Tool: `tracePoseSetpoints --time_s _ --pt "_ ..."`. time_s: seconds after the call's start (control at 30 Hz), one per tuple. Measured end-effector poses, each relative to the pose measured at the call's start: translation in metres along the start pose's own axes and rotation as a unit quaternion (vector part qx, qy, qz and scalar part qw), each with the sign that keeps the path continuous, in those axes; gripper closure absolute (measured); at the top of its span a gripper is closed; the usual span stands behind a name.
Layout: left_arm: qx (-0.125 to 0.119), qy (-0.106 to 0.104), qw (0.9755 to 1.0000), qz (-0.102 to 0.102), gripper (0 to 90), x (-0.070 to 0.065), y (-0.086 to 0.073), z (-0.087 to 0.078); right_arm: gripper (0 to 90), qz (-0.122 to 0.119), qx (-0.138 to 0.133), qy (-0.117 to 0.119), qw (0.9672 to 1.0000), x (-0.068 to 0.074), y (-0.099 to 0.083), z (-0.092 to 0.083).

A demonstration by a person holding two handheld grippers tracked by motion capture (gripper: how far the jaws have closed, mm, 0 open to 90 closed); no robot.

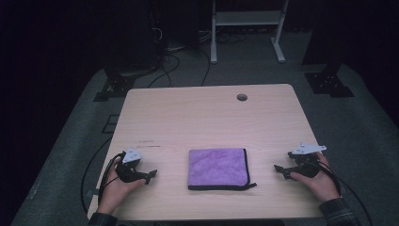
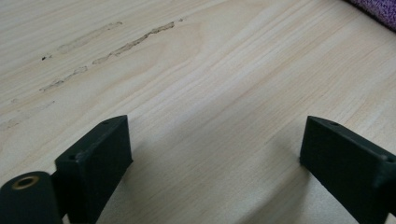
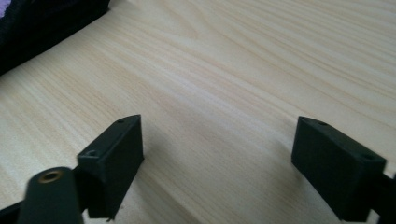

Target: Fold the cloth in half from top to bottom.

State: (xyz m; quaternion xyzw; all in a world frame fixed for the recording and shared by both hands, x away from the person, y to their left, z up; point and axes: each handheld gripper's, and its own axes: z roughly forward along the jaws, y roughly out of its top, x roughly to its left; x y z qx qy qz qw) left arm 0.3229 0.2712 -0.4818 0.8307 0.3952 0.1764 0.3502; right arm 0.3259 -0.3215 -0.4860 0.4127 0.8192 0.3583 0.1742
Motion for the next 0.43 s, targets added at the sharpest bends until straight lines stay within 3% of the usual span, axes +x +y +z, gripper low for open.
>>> tracePoseSetpoints --time_s 0.17,0.43 --pt "0.001 -0.002 1.0 0.002 0.6 0.0011 -0.0015 0.0004 11.1 0.004 -0.001 -0.004 1.0 -0.0001 -0.0003 0.0012" --pt "0.001 -0.002 1.0 0.002 0.5 0.0011 -0.0015 0.0005 9.4 0.008 0.0 -0.01 0.9999 0.0003 -0.0004 0.0014"
